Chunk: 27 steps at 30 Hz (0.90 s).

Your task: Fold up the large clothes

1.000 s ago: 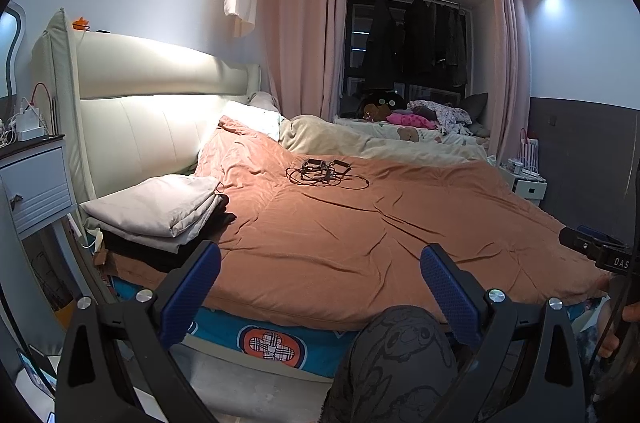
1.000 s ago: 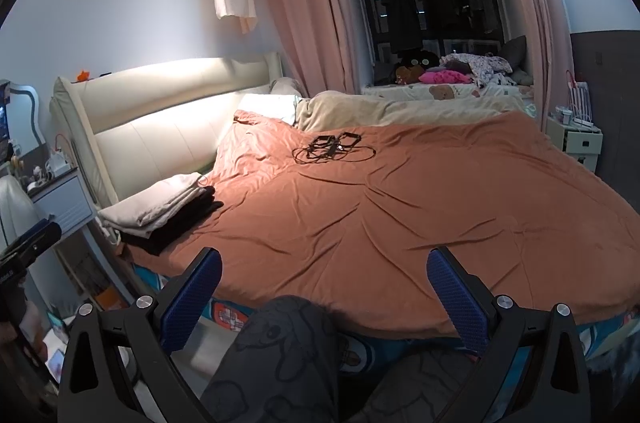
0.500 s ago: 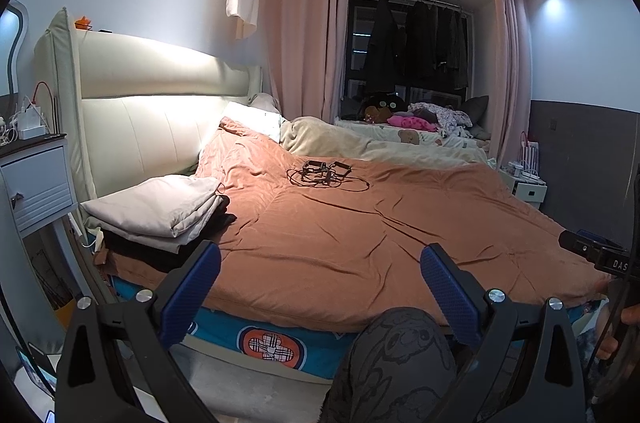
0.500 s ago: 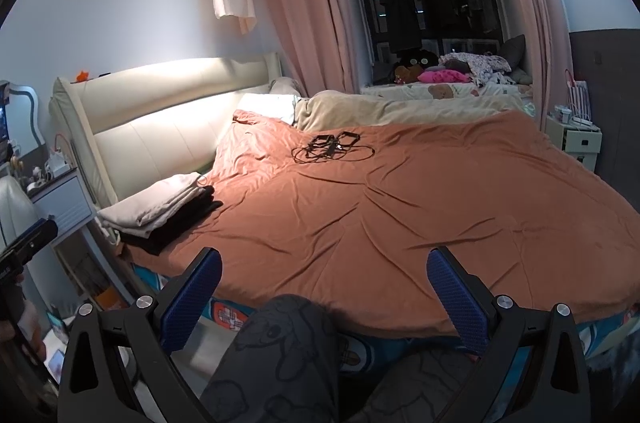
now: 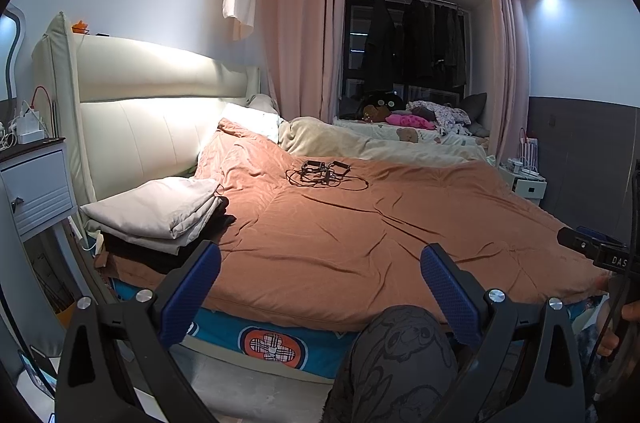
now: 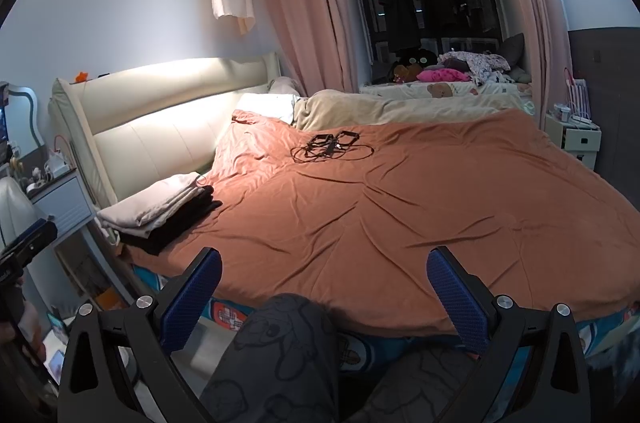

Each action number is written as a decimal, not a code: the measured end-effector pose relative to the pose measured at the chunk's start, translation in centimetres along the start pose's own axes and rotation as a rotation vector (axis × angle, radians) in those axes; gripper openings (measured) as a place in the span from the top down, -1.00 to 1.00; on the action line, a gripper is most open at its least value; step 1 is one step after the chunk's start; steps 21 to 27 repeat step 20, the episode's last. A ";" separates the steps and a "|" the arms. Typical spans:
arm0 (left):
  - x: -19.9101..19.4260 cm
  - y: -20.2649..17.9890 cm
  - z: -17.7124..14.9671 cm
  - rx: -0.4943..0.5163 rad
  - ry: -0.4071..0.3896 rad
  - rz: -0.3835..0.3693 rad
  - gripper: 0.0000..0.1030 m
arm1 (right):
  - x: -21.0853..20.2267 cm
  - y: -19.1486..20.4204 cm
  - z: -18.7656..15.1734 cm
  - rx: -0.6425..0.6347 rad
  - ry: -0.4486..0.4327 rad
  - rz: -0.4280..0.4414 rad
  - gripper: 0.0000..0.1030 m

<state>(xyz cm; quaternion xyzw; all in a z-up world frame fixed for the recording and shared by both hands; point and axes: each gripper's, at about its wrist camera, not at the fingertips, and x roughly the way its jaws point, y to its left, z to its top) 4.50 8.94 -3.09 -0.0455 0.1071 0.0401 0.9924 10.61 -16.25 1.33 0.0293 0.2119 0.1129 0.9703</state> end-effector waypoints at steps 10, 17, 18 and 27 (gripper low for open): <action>0.2 0.5 0.1 -0.002 0.002 0.003 -0.98 | 0.0 0.0 -0.1 0.002 0.002 -0.002 -1.00; 0.1 0.6 0.3 0.001 -0.010 0.007 -0.98 | 0.0 -0.1 -0.1 0.001 0.003 -0.002 -1.00; 0.1 0.6 0.3 0.002 -0.011 0.007 -0.98 | 0.0 -0.1 -0.1 0.002 0.004 -0.002 -1.00; 0.1 0.7 0.3 0.007 -0.013 0.011 -0.98 | 0.0 -0.2 -0.2 0.004 0.006 -0.003 -1.00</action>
